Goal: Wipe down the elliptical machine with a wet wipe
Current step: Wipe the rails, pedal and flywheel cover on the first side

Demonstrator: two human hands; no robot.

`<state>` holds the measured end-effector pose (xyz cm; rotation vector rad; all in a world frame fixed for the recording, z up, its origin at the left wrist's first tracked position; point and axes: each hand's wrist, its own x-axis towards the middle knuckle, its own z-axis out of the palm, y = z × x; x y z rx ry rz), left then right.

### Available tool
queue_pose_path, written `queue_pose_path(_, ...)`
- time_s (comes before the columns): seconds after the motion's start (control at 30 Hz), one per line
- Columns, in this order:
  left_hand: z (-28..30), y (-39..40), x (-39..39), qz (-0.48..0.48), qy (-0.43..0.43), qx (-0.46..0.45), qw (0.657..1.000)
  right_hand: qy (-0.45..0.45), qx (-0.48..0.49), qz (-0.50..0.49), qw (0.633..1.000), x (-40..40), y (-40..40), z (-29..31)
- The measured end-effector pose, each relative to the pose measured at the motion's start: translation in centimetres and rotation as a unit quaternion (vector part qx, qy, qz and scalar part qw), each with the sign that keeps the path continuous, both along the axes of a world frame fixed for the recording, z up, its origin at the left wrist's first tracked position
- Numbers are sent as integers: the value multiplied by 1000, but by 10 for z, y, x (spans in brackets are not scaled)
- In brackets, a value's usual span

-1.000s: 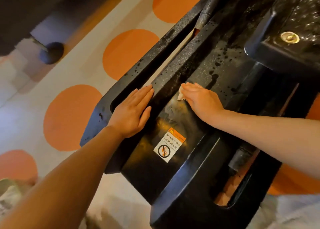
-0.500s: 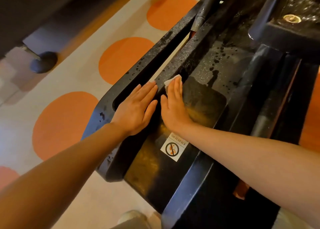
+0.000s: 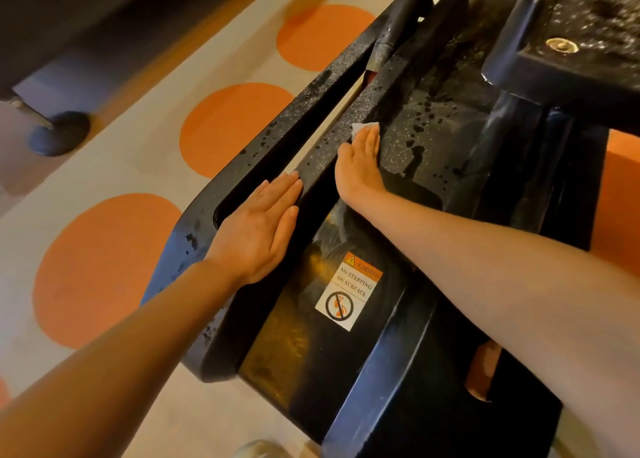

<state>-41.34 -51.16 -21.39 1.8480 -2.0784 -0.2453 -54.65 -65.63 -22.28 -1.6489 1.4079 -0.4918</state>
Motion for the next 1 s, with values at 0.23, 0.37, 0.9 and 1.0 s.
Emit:
queue_pose_path(0.23,2,-1,0,-2,-17,3,1000,53,-105,83,990,-8,57,-9)
queue_pose_path(0.37,2,-1,0,0,-28,0,1000,95,-109,154,977,-25,48,-4)
queue_pose_path(0.9,4,-1,-9,23,-55,2,998,304,-188,356,864,-92,-13,-12)
queue_pose_path(1.0,4,-1,-11,33,-53,-3,998,320,-215,403,830,-104,-8,-8)
